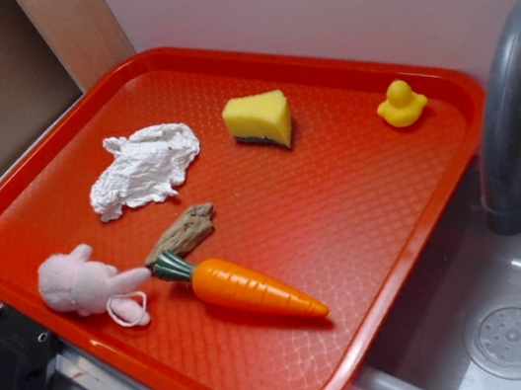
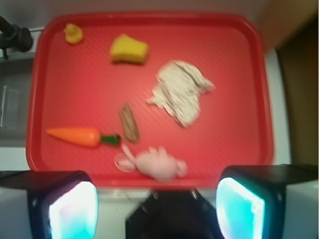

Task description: Grab the yellow duck.

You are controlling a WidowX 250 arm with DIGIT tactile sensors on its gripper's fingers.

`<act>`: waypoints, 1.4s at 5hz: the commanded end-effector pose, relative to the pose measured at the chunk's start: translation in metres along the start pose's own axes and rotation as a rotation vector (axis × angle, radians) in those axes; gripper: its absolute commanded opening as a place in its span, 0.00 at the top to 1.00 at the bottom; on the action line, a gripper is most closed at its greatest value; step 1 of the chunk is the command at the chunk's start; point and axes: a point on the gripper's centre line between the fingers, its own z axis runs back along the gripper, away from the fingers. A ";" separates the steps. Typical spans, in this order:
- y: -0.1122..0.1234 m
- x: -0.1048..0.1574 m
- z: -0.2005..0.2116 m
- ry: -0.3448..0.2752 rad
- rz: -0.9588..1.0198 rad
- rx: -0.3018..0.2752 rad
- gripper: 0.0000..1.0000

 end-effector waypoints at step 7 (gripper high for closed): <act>-0.121 0.185 -0.184 -0.122 -0.196 -0.226 0.00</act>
